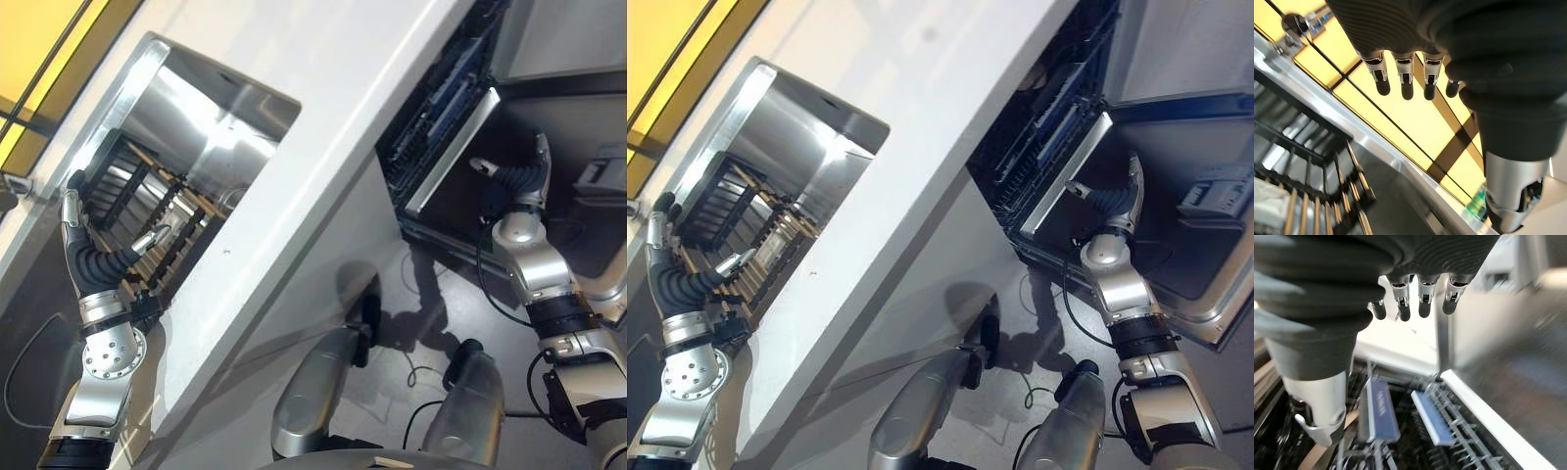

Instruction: Pick up plates and place into dishwasher.

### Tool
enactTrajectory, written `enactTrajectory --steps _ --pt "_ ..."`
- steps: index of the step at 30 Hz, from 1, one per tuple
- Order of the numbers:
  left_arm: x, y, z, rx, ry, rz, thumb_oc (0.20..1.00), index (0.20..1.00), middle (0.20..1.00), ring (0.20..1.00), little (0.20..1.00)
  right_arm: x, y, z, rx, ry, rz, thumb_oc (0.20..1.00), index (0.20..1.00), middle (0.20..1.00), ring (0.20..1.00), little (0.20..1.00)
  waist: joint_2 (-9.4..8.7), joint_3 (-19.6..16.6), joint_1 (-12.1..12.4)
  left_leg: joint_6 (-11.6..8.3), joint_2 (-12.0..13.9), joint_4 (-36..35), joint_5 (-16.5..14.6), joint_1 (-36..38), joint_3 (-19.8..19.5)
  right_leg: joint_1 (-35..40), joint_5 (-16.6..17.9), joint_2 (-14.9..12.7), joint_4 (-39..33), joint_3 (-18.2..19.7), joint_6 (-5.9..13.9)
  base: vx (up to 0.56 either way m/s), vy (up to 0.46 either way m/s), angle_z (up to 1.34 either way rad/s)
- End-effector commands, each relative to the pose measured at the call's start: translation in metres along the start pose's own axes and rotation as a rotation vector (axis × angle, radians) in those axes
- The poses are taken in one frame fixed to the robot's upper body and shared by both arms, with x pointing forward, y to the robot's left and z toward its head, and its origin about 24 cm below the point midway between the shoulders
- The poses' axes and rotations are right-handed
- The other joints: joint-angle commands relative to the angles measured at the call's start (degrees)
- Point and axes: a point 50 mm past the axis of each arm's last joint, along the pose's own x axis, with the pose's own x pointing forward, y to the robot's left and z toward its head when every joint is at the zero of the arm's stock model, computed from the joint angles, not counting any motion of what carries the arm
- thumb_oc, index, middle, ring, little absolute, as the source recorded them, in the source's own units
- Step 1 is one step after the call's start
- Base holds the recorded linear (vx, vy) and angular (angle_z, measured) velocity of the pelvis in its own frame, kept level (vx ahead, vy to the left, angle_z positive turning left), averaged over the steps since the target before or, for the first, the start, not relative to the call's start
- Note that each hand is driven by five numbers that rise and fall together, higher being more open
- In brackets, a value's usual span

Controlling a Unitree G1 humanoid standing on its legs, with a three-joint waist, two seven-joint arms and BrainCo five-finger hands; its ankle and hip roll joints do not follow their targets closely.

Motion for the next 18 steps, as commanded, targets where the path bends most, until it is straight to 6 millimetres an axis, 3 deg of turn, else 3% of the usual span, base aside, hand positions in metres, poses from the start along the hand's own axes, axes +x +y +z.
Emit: enactTrajectory --steps 1,12,18 --pt "0.012 0.007 0.022 0.017 -0.122 0.069 1.000 1.000 1.000 1.000 1.000 0.001 -0.022 0.037 0.132 -0.174 -0.125 1.000 1.000 1.000 1.000 1.000 2.57 3.7 -2.4 -0.53 -0.8 1.3 -2.1 0.1 -1.3 2.1 4.9 0.7 -4.1 3.4 -2.81 -0.05 -0.046 -0.25" --pt "-0.003 -0.004 0.013 0.020 -0.089 0.091 1.000 1.000 1.000 1.000 1.000 -0.047 -0.018 -0.035 0.355 0.030 -0.121 1.000 1.000 1.000 1.000 1.000 3.03 3.7 -7.9 -0.35 0.7 0.6 -2.1 -1.3 1.0 -2.5 6.0 3.5 -5.0 8.6 -2.64 -0.04 0.008 -0.29" --pt "-0.010 -0.006 0.011 0.006 -0.093 0.100 1.000 1.000 1.000 1.000 1.000 -0.080 -0.007 -0.086 0.397 0.223 -0.073 1.000 1.000 1.000 1.000 1.000 3.33 3.7 -9.9 -0.83 1.0 -1.7 -1.4 -0.8 2.2 -3.2 8.1 3.7 -8.4 10.5 -1.92 -0.02 0.039 -0.22"
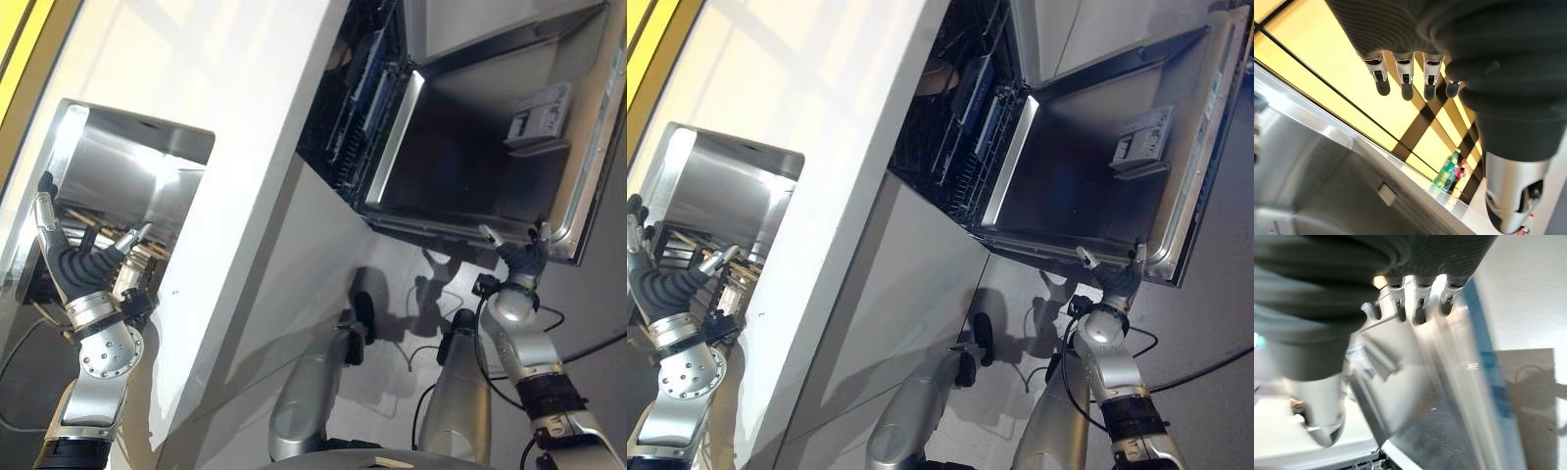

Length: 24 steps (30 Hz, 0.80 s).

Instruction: Pick up plates and place into dishwasher.

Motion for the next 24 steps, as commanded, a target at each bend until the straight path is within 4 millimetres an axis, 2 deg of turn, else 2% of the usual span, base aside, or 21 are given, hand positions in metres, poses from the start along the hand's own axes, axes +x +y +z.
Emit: enactTrajectory --steps 1,7,9,12,17,19,20,24 --pt "-0.014 -0.015 0.012 -0.083 -0.054 -0.026 1.000 1.000 1.000 1.000 1.000 -0.004 -0.004 0.000 0.117 0.025 0.013 1.000 1.000 1.000 1.000 1.000 3.36 3.8 -3.9 -1.32 -0.7 -1.3 -0.2 0.2 -2.9 1.8 3.8 -0.4 -4.5 2.1 -2.49 0.01 0.067 -0.19" --pt "-0.021 -0.019 0.011 -0.104 -0.041 -0.017 1.000 1.000 1.000 1.000 1.000 -0.019 -0.018 -0.050 0.057 0.231 -0.035 1.000 1.000 1.000 1.000 1.000 4.00 3.8 -5.4 -1.81 -0.7 -5.4 1.0 2.3 -1.6 2.8 6.7 -0.5 -9.7 3.3 -1.11 0.02 0.071 -0.22" --pt "-0.021 -0.020 0.011 -0.107 -0.042 -0.017 1.000 1.000 1.000 1.000 1.000 -0.021 -0.020 -0.058 0.030 0.258 -0.056 1.000 1.000 1.000 1.000 1.000 4.19 3.8 -5.5 -1.93 -0.7 -6.4 1.4 2.9 -1.4 3.3 7.3 -0.7 -10.8 3.2 -0.77 0.02 0.040 -0.17" --pt "-0.020 -0.024 0.013 -0.115 -0.048 -0.019 1.000 1.000 1.000 1.000 1.000 -0.018 -0.026 -0.069 0.078 0.319 -0.128 1.000 1.000 1.000 1.000 1.000 4.91 3.8 -5.3 -2.09 -0.9 -6.9 1.5 3.2 -1.4 3.3 8.0 -1.5 -11.4 2.8 -0.54 0.01 0.025 -0.02" --pt "-0.024 -0.035 0.014 -0.126 -0.043 -0.039 1.000 1.000 1.000 1.000 1.000 -0.003 -0.032 -0.056 0.171 0.268 -0.294 1.000 1.000 1.000 1.000 1.000 6.24 3.8 -4.4 -1.51 -1.2 -0.2 -0.6 -2.5 -1.7 -3.3 5.6 -2.6 -3.2 2.7 -1.99 -0.02 0.007 0.01" --pt "-0.027 -0.038 0.016 -0.130 -0.047 -0.042 1.000 1.000 1.000 1.000 1.000 0.004 -0.029 -0.044 0.253 0.228 -0.329 1.000 1.000 1.000 1.000 1.000 6.65 3.8 -3.8 -1.02 -1.3 3.5 -2.2 -6.1 -1.5 -7.2 3.7 -2.6 1.4 3.3 -2.73 -0.01 -0.031 0.12" --pt "-0.029 -0.040 0.016 -0.130 -0.041 -0.053 1.000 1.000 1.000 1.000 1.000 0.006 -0.029 -0.038 0.289 0.189 -0.347 1.000 1.000 1.000 1.000 1.000 6.84 3.8 -3.6 -1.16 -1.7 5.6 -4.5 -6.6 -1.9 -7.9 1.0 -2.5 4.3 3.9 -2.65 0.05 -0.064 0.15" --pt "-0.036 -0.046 0.019 -0.149 -0.045 -0.095 1.000 1.000 1.000 1.000 1.000 0.020 -0.013 -0.004 0.503 0.064 -0.353 1.000 1.000 1.000 1.000 1.000 8.47 3.8 -2.0 -0.33 -2.1 11.1 -6.8 -12.0 -2.0 -14.6 -1.8 -2.3 11.5 5.7 -3.65 0.01 -0.050 0.01"
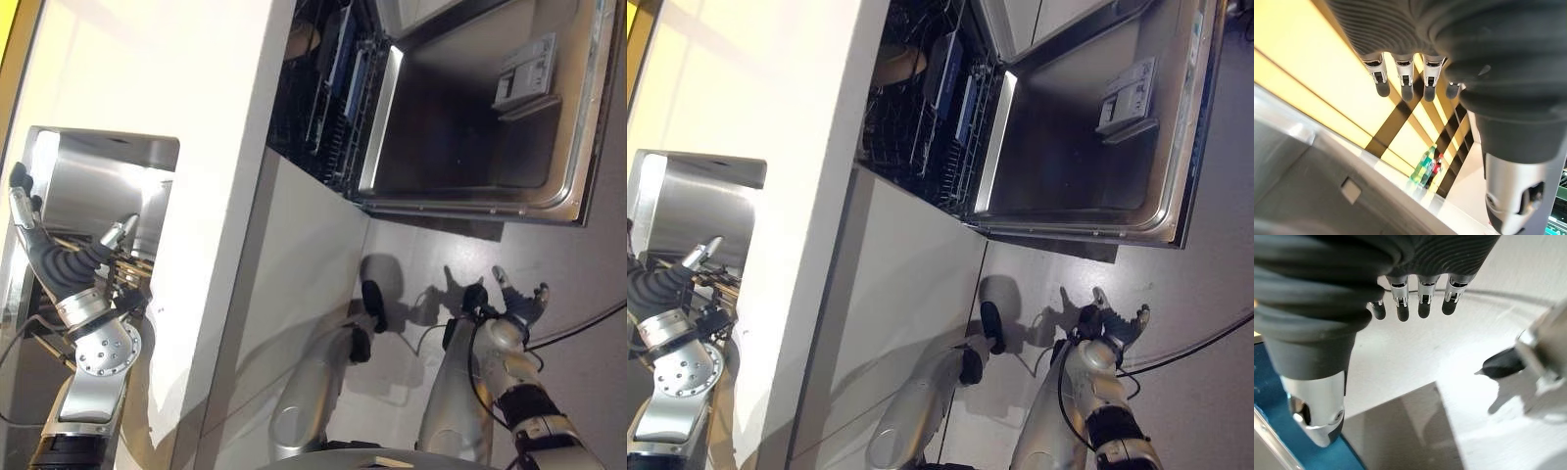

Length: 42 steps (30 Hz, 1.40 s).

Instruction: Pick up plates and place into dishwasher.

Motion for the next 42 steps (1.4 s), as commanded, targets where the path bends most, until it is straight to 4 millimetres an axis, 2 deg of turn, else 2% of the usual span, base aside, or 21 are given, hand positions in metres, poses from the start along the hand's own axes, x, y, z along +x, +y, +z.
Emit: enactTrajectory --steps 1,3,9,12,15,20,25,31,33,34,39,42 --pt "-0.048 -0.046 0.015 -0.140 0.021 -0.184 1.000 1.000 1.000 1.000 1.000 0.002 0.022 0.048 0.297 -0.164 0.014 1.000 1.000 1.000 1.000 1.000 6.95 5.2 -0.9 -1.74 -0.3 7.5 -5.5 -4.7 -6.1 -4.0 -3.2 0.0 7.7 0.5 -5.19 0.00 -0.041 -0.01" --pt "-0.047 -0.046 0.017 -0.151 0.009 -0.193 1.000 1.000 1.000 1.000 1.000 0.000 0.037 0.071 0.372 -0.252 0.023 1.000 1.000 1.000 1.000 1.000 7.59 5.2 -0.3 -1.42 -0.7 8.7 -5.9 -5.9 -6.0 -5.6 -3.9 0.1 9.5 0.9 -5.57 0.02 -0.025 -0.04" --pt "-0.050 -0.047 0.018 -0.181 0.011 -0.203 1.000 1.000 1.000 1.000 1.000 -0.003 0.056 0.130 0.593 -0.452 0.062 1.000 1.000 1.000 1.000 1.000 9.45 5.2 0.6 -0.82 -1.7 11.1 -6.7 -7.4 -5.7 -7.9 -5.0 0.3 12.8 1.8 -6.20 0.02 0.018 -0.02" --pt "-0.050 -0.044 0.018 -0.190 0.018 -0.207 1.000 1.000 1.000 1.000 1.000 -0.018 0.074 0.157 0.609 -0.549 0.256 1.000 1.000 1.000 1.000 1.000 9.85 5.2 1.0 -0.70 -2.1 11.4 -6.9 -7.1 -5.9 -7.7 -5.3 0.3 13.3 1.9 -6.42 0.04 0.031 0.00" --pt "-0.048 -0.039 0.016 -0.200 0.017 -0.208 1.000 1.000 1.000 1.000 1.000 -0.043 0.096 0.172 0.574 -0.644 0.557 1.000 1.000 1.000 1.000 1.000 9.84 5.2 1.1 -1.04 -2.2 10.9 -6.6 -6.3 -6.2 -6.9 -5.1 0.2 12.6 1.8 -6.47 0.02 0.024 -0.06" --pt "-0.037 -0.031 0.010 -0.189 0.024 -0.191 1.000 1.000 1.000 1.000 1.000 -0.074 0.109 0.176 0.455 -0.754 0.963 1.000 1.000 1.000 1.000 1.000 8.20 5.2 0.2 -1.67 -1.5 9.7 -6.1 -4.3 -6.1 -4.3 -4.4 -0.3 10.3 0.8 -6.10 0.00 0.009 -0.04" --pt "-0.023 -0.025 0.006 -0.174 0.033 -0.184 1.000 1.000 1.000 1.000 1.000 -0.084 0.114 0.176 0.352 -0.739 1.206 1.000 1.000 1.000 1.000 1.000 6.10 5.2 -0.7 -2.33 -1.0 8.8 -5.9 -0.9 -6.3 0.4 -3.8 -0.3 7.8 -0.2 -5.79 0.01 -0.002 -0.01" --pt "-0.014 -0.023 0.005 -0.160 0.037 -0.183 1.000 1.000 1.000 1.000 1.000 -0.084 0.117 0.182 0.280 -0.711 1.308 1.000 1.000 1.000 1.000 1.000 4.28 5.2 -0.7 -2.95 -1.1 6.9 -5.5 3.7 -7.6 7.2 -3.4 -0.5 4.0 -1.6 -5.50 0.05 0.004 -0.07" --pt "-0.013 -0.022 0.003 -0.153 0.048 -0.185 1.000 1.000 1.000 1.000 1.000 -0.082 0.119 0.183 0.254 -0.696 1.322 1.000 1.000 1.000 1.000 1.000 3.65 4.1 -0.1 -3.11 -1.2 5.8 -5.2 5.4 -8.4 9.8 -3.2 -0.6 2.2 -2.3 -5.42 0.05 0.032 -0.08" --pt "-0.014 -0.022 0.002 -0.151 0.053 -0.185 1.000 1.000 1.000 1.000 1.000 -0.081 0.119 0.183 0.248 -0.689 1.328 1.000 1.000 1.000 1.000 1.000 3.56 3.7 0.2 -2.82 -1.2 4.8 -3.5 5.6 -8.5 10.4 -1.5 -0.7 1.0 -3.0 -5.78 0.01 0.051 -0.03" --pt "-0.015 -0.020 -0.002 -0.139 0.078 -0.196 1.000 1.000 1.000 1.000 1.000 -0.078 0.118 0.177 0.203 -0.654 1.339 1.000 1.000 1.000 1.000 1.000 1.97 1.3 1.8 -3.07 -1.7 3.3 -3.4 8.4 -10.5 15.4 -1.3 -1.3 -2.3 -4.7 -5.47 0.10 0.026 0.09" --pt "-0.015 -0.019 -0.005 -0.126 0.090 -0.215 1.000 1.000 1.000 1.000 1.000 -0.075 0.116 0.168 0.193 -0.619 1.337 1.000 1.000 1.000 1.000 1.000 0.21 -0.1 3.1 -3.23 -1.6 2.7 -3.5 10.2 -11.6 19.1 -1.0 -1.9 -4.3 -6.6 -5.21 0.14 0.010 0.32"
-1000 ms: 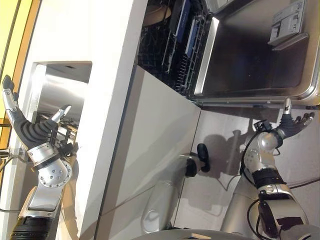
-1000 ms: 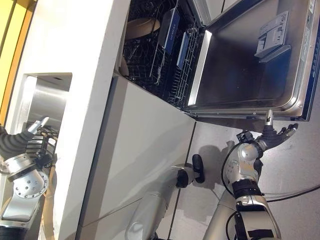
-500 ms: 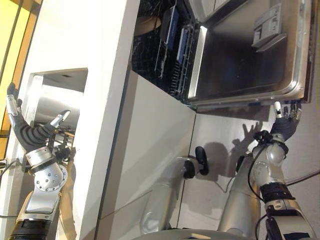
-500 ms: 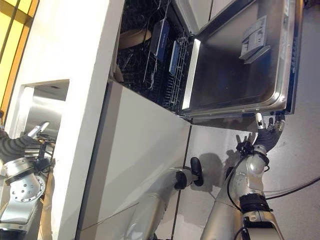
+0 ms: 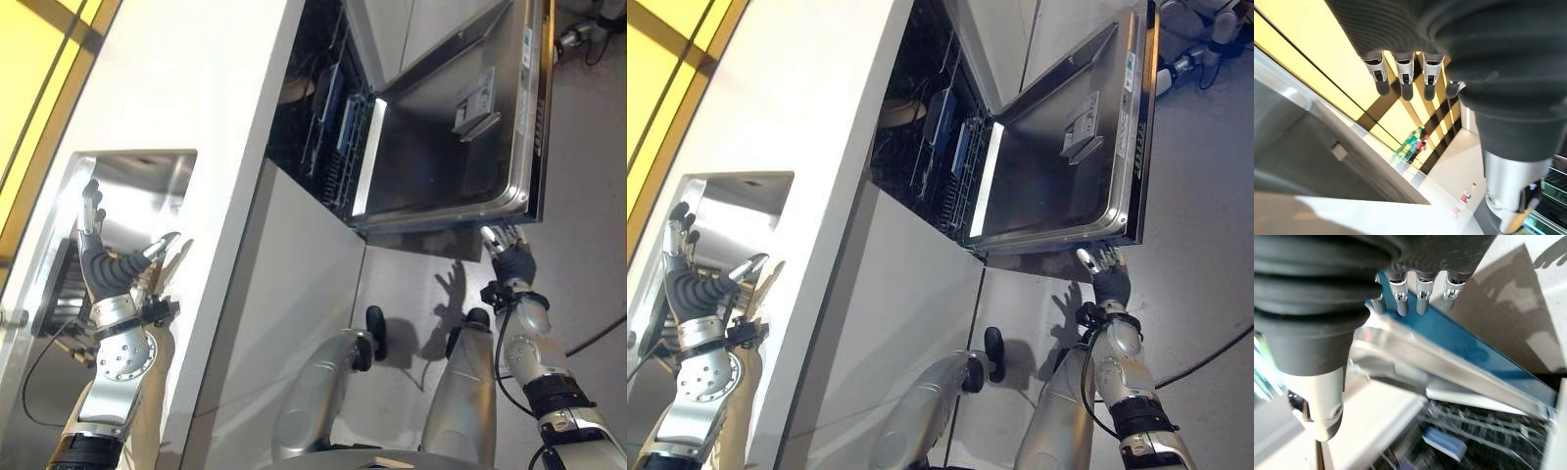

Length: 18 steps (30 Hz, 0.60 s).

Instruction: Pick up plates and place into dishwasher.

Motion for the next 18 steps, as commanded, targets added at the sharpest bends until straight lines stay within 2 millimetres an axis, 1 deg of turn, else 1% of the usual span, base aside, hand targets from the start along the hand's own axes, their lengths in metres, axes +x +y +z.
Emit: enactTrajectory --steps 1,4,5,7,9,10,13,14,15,16,18 --pt "0.006 0.006 0.011 -0.044 -0.037 0.016 1.000 1.000 1.000 1.000 1.000 0.039 0.077 0.115 -0.041 -0.493 0.370 1.000 1.000 1.000 1.000 1.000 -0.13 -0.8 3.7 -1.22 -0.5 2.0 -0.4 1.5 -1.4 7.5 -1.5 -1.4 -2.5 -0.1 -3.14 0.16 -0.008 0.43" --pt "0.005 0.007 0.010 -0.032 -0.037 0.000 1.000 1.000 1.000 1.000 1.000 0.037 0.076 0.106 -0.028 -0.476 0.360 1.000 1.000 1.000 1.000 1.000 -1.69 -1.9 5.0 -1.38 -0.4 1.3 -0.3 2.9 -2.5 10.9 -0.8 -1.7 -5.0 -1.9 -2.96 0.13 -0.025 0.36" --pt "0.005 0.008 0.009 -0.024 -0.040 -0.010 1.000 1.000 1.000 1.000 1.000 0.037 0.075 0.102 -0.022 -0.469 0.352 1.000 1.000 1.000 1.000 1.000 -2.53 -2.5 5.8 -1.52 -0.3 0.8 -0.2 3.5 -3.0 12.7 -0.3 -1.7 -6.5 -3.0 -2.90 0.14 -0.042 0.34" --pt "0.005 0.010 0.009 -0.012 -0.046 -0.017 1.000 1.000 1.000 1.000 1.000 0.034 0.074 0.096 -0.010 -0.462 0.347 1.000 1.000 1.000 1.000 1.000 -3.91 -3.5 7.0 -1.67 -0.1 -0.2 0.0 4.7 -4.1 15.4 0.4 -1.5 -9.0 -4.6 -2.76 0.15 -0.042 0.41" --pt "0.004 0.013 0.008 0.001 -0.050 -0.025 1.000 1.000 1.000 1.000 1.000 0.032 0.075 0.092 -0.002 -0.458 0.344 1.000 1.000 1.000 1.000 1.000 -4.90 -4.1 7.8 -1.75 0.1 -0.8 0.1 5.5 -5.0 17.7 0.9 -1.3 -10.9 -5.8 -2.63 0.14 -0.037 0.44" --pt "0.003 0.015 0.008 0.009 -0.051 -0.029 1.000 1.000 1.000 1.000 1.000 0.031 0.076 0.089 0.000 -0.457 0.344 1.000 1.000 1.000 1.000 1.000 -5.81 -4.7 8.7 -1.74 0.1 -1.4 0.2 6.0 -5.6 19.2 1.4 -1.1 -12.3 -6.8 -2.50 0.14 -0.030 0.30" --pt "0.003 0.020 0.007 0.032 -0.054 -0.049 1.000 1.000 1.000 1.000 1.000 0.029 0.076 0.083 0.021 -0.456 0.326 1.000 1.000 1.000 1.000 1.000 -7.59 -6.1 10.2 -1.73 0.3 -2.7 0.4 7.6 -6.6 22.5 2.2 -0.7 -15.0 -8.5 -2.24 0.14 -0.052 0.31" --pt "0.003 0.022 0.007 0.043 -0.061 -0.056 1.000 1.000 1.000 1.000 1.000 0.028 0.075 0.080 0.035 -0.459 0.312 1.000 1.000 1.000 1.000 1.000 -8.47 -6.6 11.0 -1.68 0.4 -3.2 0.4 8.1 -7.0 23.9 2.5 -0.7 -16.0 -9.1 -2.12 0.11 -0.075 0.30" --pt "0.004 0.023 0.008 0.049 -0.065 -0.060 1.000 1.000 1.000 1.000 1.000 0.027 0.075 0.079 0.043 -0.462 0.305 1.000 1.000 1.000 1.000 1.000 -8.82 -6.8 11.1 -1.63 0.4 -3.4 0.5 8.3 -7.1 24.5 2.7 -0.6 -16.5 -9.5 -2.09 0.13 -0.126 0.33" --pt "0.006 0.025 0.010 0.065 -0.082 -0.071 1.000 1.000 1.000 1.000 1.000 0.024 0.072 0.077 0.069 -0.477 0.282 1.000 1.000 1.000 1.000 1.000 -9.94 -7.3 11.9 -1.46 0.4 -3.5 0.3 8.7 -7.1 25.5 3.2 -0.7 -17.1 -10.2 -1.99 0.10 -0.132 0.44" --pt "0.008 0.027 0.011 0.090 -0.100 -0.088 1.000 1.000 1.000 1.000 1.000 0.020 0.070 0.073 0.101 -0.488 0.260 1.000 1.000 1.000 1.000 1.000 -11.13 -7.5 12.2 -1.27 0.4 -2.7 -0.3 8.7 -7.1 26.3 3.7 -0.8 -17.3 -10.9 -1.80 0.10 -0.148 0.51"
